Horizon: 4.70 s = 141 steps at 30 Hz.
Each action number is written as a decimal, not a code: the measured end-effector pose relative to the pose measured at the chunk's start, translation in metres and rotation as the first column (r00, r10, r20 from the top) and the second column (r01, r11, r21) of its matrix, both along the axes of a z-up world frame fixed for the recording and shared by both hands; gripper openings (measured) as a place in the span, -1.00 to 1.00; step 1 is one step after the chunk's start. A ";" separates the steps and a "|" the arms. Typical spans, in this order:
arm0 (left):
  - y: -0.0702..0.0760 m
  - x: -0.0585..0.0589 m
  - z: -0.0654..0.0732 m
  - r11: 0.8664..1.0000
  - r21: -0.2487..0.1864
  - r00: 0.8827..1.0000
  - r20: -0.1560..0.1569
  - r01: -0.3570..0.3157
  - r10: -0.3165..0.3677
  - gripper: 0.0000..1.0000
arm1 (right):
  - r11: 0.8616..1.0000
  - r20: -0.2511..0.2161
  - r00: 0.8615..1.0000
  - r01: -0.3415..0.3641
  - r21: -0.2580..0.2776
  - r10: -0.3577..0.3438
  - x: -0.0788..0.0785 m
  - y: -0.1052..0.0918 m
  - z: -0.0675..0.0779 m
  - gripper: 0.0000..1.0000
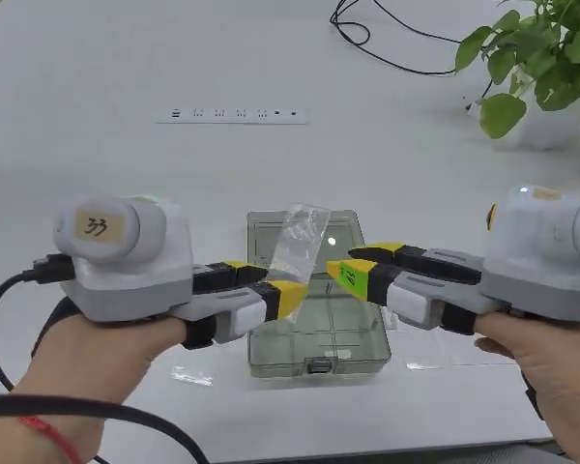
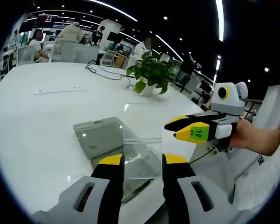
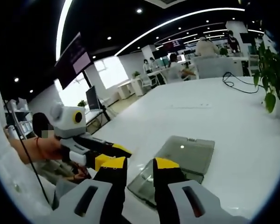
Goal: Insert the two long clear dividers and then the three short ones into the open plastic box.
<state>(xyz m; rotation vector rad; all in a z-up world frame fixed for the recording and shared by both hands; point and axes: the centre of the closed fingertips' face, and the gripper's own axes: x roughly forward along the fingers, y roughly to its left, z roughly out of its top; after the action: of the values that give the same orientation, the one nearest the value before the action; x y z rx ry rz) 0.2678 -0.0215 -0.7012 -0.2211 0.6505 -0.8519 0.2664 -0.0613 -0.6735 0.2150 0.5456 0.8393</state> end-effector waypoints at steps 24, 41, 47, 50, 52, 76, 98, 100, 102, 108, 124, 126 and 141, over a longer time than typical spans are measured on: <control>-0.022 -0.012 -0.005 0.998 0.003 0.998 0.008 0.056 -0.056 -0.42 | 0.995 -0.121 0.988 0.103 0.017 -0.100 -0.008 0.007 -0.014 -0.87; -0.014 -0.015 -0.010 0.996 0.019 0.995 0.024 0.092 -0.093 -0.29 | 0.993 -0.155 0.982 0.114 0.038 -0.107 -0.001 0.004 -0.006 -0.87; -0.003 -0.019 -0.017 0.990 0.055 0.990 0.050 0.126 -0.129 -0.13 | 0.993 -0.160 0.980 0.119 0.007 -0.116 0.004 -0.004 -0.012 -0.87; 0.002 -0.020 -0.019 0.988 0.067 0.987 0.063 0.142 -0.146 -0.06 | 0.992 -0.166 0.978 0.125 -0.004 -0.124 0.006 -0.009 -0.013 -0.87; 0.006 -0.020 -0.021 0.985 0.081 0.985 0.069 0.150 -0.155 -0.05 | 0.992 -0.166 0.978 0.125 -0.017 -0.126 0.008 -0.012 -0.013 -0.87; 0.034 -0.029 -0.036 0.940 0.193 0.941 0.136 0.281 -0.309 0.77 | 0.985 -0.326 0.933 0.115 -0.129 -0.152 0.016 -0.020 -0.028 -0.87; 0.039 -0.035 -0.049 0.903 0.228 0.905 0.141 0.364 -0.400 1.00 | 0.948 -0.530 0.805 0.120 -0.294 -0.266 0.018 -0.043 -0.073 -0.87; 0.040 -0.035 -0.051 0.901 0.232 0.904 0.142 0.367 -0.404 1.00 | 0.946 -0.542 0.796 0.113 -0.303 -0.269 0.016 -0.042 -0.075 -0.87; 0.040 -0.035 -0.052 0.902 0.227 0.904 0.139 0.369 -0.404 1.00 | 0.941 -0.562 0.778 0.109 -0.320 -0.281 0.016 -0.044 -0.083 -0.87; 0.040 -0.036 -0.054 0.901 0.217 0.901 0.141 0.376 -0.410 1.00 | 0.931 -0.589 0.748 0.107 -0.349 -0.307 0.008 -0.044 -0.095 -0.87; 0.038 -0.036 -0.060 0.904 0.198 0.902 0.139 0.379 -0.409 1.00 | 0.919 -0.605 0.720 0.118 -0.376 -0.340 0.010 -0.044 -0.114 -0.87; 0.038 -0.036 -0.060 0.905 0.194 0.903 0.140 0.378 -0.407 1.00 | 0.918 -0.604 0.720 0.118 -0.378 -0.341 0.010 -0.043 -0.115 -0.87; 0.036 -0.037 -0.059 0.910 0.178 0.905 0.140 0.376 -0.401 1.00 | 0.913 -0.608 0.709 0.126 -0.389 -0.357 0.011 -0.043 -0.123 -0.87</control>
<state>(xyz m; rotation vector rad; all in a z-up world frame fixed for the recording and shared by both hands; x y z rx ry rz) 0.2312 0.0148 -0.7597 0.1240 0.5982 -1.1885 0.2774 -0.1044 -0.7962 0.2841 1.3028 0.3709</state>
